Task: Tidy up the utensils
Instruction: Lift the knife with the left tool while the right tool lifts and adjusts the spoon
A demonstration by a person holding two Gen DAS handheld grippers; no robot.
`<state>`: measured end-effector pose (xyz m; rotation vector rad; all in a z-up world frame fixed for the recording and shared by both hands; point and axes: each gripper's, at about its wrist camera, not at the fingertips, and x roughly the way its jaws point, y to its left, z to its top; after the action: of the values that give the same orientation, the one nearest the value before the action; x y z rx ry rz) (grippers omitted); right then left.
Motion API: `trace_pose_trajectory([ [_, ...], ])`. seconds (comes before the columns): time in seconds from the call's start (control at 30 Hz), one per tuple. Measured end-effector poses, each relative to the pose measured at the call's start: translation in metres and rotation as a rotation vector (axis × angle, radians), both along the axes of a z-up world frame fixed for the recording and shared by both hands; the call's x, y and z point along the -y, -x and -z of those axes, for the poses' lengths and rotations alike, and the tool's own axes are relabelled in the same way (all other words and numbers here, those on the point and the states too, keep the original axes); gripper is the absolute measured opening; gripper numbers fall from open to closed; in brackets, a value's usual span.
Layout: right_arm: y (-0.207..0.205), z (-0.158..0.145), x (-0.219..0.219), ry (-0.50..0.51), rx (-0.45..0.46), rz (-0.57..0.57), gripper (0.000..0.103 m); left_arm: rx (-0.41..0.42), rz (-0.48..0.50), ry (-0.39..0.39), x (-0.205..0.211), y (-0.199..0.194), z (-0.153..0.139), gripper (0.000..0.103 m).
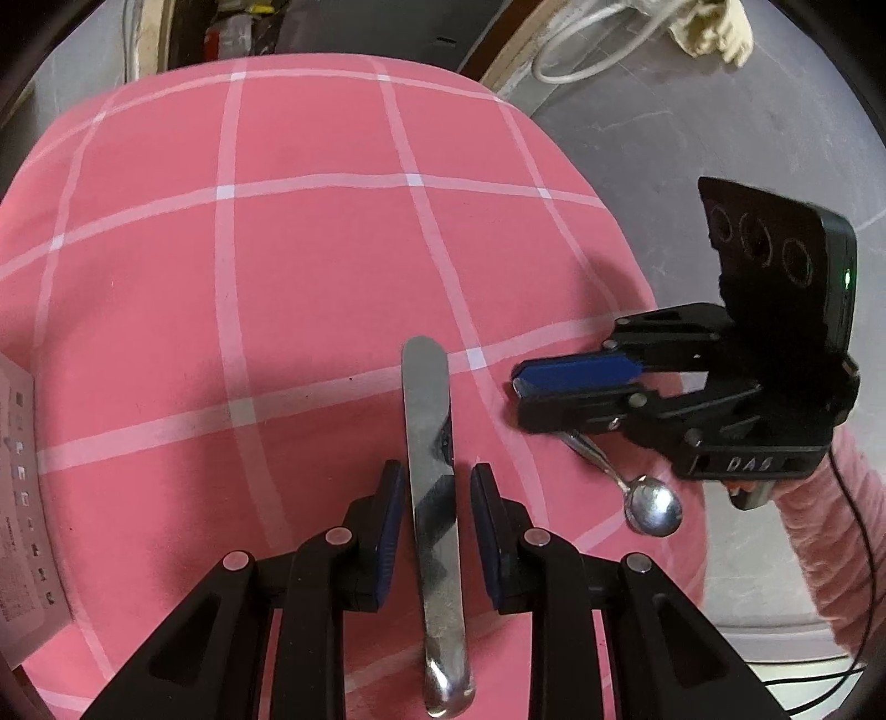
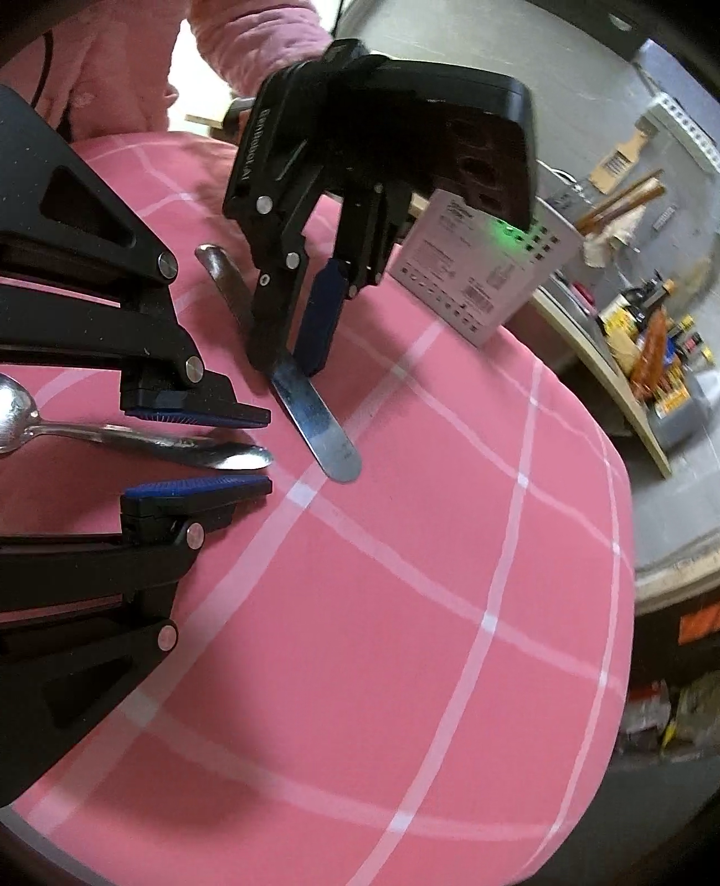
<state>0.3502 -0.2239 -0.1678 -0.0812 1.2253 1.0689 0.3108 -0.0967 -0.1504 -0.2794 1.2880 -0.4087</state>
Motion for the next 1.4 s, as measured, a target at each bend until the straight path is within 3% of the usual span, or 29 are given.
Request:
trace_pose_trajectory([
  [0.13,0.003,-0.001,-0.002,0.006,0.001,-0.007,0.014,-0.002,0.005,-0.006,0.001,0.0,-0.001,0.022],
  [0.23,0.006,-0.005,0.004,-0.006,-0.001,0.019,0.01,0.003,0.008,-0.046,0.002,0.0,-0.001,0.011],
  [0.57,0.034,-0.007,0.025,-0.02,-0.014,0.131,0.002,-0.023,-0.02,0.003,-0.001,0.007,-0.001,0.006],
  [0.77,0.043,-0.006,0.026,0.018,-0.006,0.136,0.004,-0.054,0.001,0.01,-0.001,0.013,-0.002,0.006],
  [1.0,0.052,-0.011,0.007,0.105,0.078,0.041,0.019,-0.082,0.009,0.012,-0.013,0.03,-0.002,0.006],
  [1.2,0.059,-0.01,-0.011,0.208,0.172,-0.074,0.018,-0.094,0.029,0.017,-0.009,0.027,0.001,0.014],
  [1.3,0.059,-0.012,-0.012,0.222,0.175,-0.057,0.011,-0.099,0.047,0.015,-0.006,0.027,0.002,0.016],
  [1.4,0.06,-0.013,-0.009,0.227,0.166,-0.009,0.01,-0.095,0.057,0.006,-0.004,0.026,0.003,0.016],
])
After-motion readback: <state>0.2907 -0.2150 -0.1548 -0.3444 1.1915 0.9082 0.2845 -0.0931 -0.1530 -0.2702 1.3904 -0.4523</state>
